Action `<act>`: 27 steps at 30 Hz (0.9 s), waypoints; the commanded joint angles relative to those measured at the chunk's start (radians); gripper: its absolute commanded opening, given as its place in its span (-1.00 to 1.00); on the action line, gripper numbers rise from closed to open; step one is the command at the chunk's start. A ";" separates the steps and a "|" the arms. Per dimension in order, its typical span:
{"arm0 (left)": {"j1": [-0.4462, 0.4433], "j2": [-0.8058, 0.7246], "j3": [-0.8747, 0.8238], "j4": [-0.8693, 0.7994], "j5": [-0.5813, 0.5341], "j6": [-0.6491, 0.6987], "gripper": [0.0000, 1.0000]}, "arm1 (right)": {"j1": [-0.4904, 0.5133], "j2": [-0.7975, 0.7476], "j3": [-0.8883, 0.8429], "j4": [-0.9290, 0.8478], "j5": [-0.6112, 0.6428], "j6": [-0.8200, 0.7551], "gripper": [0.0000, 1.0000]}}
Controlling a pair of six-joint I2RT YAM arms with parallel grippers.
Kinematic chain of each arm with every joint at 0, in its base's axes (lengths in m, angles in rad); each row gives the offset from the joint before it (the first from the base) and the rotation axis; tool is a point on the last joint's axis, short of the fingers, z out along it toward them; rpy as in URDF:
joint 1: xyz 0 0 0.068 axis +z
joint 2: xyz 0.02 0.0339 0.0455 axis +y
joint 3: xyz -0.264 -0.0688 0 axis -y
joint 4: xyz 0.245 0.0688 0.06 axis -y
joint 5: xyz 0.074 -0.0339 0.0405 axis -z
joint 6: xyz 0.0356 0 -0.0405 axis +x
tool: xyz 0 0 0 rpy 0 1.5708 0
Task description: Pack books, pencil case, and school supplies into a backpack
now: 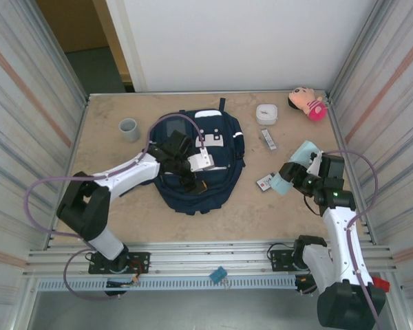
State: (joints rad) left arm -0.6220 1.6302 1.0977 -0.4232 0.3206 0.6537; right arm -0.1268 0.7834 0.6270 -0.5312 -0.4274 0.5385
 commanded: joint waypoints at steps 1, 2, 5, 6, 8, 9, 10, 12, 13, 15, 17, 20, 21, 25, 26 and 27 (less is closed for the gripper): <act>0.004 0.028 0.046 -0.011 -0.005 0.085 0.92 | -0.005 -0.017 -0.012 0.020 -0.034 0.011 0.10; 0.004 0.036 0.050 -0.014 0.002 0.088 0.92 | -0.005 -0.016 -0.015 0.023 -0.036 0.009 0.10; 0.004 0.058 0.044 0.011 -0.025 0.083 0.89 | -0.003 -0.009 -0.014 0.033 -0.038 0.013 0.09; 0.002 0.065 0.040 0.029 -0.059 0.074 0.82 | -0.004 -0.006 -0.015 0.038 -0.041 0.015 0.09; -0.005 0.078 0.033 0.079 -0.134 0.048 0.64 | -0.002 -0.003 -0.011 0.044 -0.044 0.016 0.08; -0.011 0.081 0.035 0.091 -0.160 0.043 0.57 | 0.001 -0.002 -0.010 0.047 -0.043 0.016 0.08; -0.016 0.082 0.031 0.109 -0.180 0.042 0.45 | 0.003 -0.002 -0.009 0.049 -0.042 0.017 0.08; -0.022 0.075 0.013 0.157 -0.202 0.031 0.08 | 0.004 -0.003 -0.009 0.056 -0.043 0.016 0.07; -0.024 0.068 0.006 0.173 -0.197 0.027 -0.15 | 0.005 -0.004 -0.009 0.058 -0.045 0.017 0.06; -0.028 0.041 0.004 0.183 -0.179 0.010 -0.44 | 0.006 -0.007 -0.010 0.064 -0.053 0.013 0.06; -0.034 0.003 0.013 0.172 -0.162 -0.024 -0.78 | 0.011 -0.013 -0.014 0.071 -0.070 0.004 0.06; -0.049 -0.068 0.038 0.125 -0.142 -0.096 -1.00 | 0.024 -0.011 -0.011 0.070 -0.109 -0.016 0.06; -0.056 -0.093 0.048 0.103 -0.131 -0.119 -1.00 | 0.030 -0.007 -0.010 0.071 -0.125 -0.021 0.06; -0.100 -0.178 0.088 0.072 -0.095 -0.207 -1.00 | 0.071 0.010 0.004 0.069 -0.163 -0.023 0.06; -0.114 -0.194 0.103 0.063 -0.089 -0.221 -1.00 | 0.087 0.018 0.010 0.068 -0.179 -0.014 0.06; -0.125 -0.206 0.122 0.060 -0.098 -0.243 -1.00 | 0.101 0.027 0.016 0.071 -0.198 0.000 0.06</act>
State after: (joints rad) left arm -0.7017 1.5002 1.1435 -0.3531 0.1715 0.5049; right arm -0.0555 0.7937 0.6170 -0.4927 -0.5507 0.5385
